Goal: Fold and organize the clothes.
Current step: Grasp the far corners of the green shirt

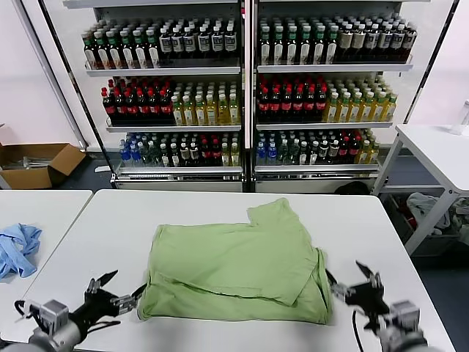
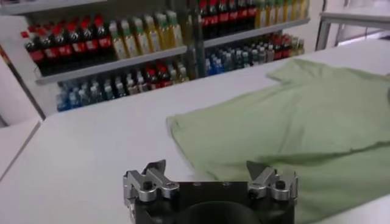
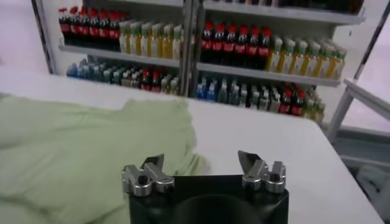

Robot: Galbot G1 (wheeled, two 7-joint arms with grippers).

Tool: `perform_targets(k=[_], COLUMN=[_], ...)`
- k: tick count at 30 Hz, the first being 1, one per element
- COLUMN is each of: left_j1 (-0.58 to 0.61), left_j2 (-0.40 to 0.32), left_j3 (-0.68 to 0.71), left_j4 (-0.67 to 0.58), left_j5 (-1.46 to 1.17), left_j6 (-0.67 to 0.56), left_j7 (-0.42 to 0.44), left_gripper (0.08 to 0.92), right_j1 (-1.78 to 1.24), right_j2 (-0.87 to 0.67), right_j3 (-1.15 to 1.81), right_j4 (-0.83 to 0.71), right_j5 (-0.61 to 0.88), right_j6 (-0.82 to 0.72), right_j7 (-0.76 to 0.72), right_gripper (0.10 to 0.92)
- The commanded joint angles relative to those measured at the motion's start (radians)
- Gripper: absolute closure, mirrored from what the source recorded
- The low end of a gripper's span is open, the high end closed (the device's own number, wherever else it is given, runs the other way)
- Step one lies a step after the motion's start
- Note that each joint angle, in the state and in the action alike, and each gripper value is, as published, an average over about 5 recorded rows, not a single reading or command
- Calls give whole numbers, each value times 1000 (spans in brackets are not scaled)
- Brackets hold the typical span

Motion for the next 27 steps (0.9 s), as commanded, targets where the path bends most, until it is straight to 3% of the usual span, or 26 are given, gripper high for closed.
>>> perform_targets(k=[1, 7, 14, 21, 27], left_j1=[-267, -492, -733, -889, -938], left_j2=[167, 201, 170, 92, 52], left_j3=[153, 339, 545, 665, 709], left_j4=[190, 355, 531, 651, 700], left_j5=[-129, -155, -162, -165, -171], left_j6=[-22, -24, -29, -28, -19], left_j7=[21, 30, 35, 28, 17], left_gripper=[177, 177, 177, 177, 177], right_j1=[430, 637, 858, 926, 916], right_j2=[-42, -15, 67, 138, 162], right_j3=[-172, -347, -489, -539, -538], right_j4=[-285, -506, -753, -922, -967], right_j5=[98, 49, 27, 1, -22], right_j6=[4, -31, -62, -57, -59], right_j7=[-92, -154, -149, -156, -147], right_gripper=[203, 203, 203, 203, 203])
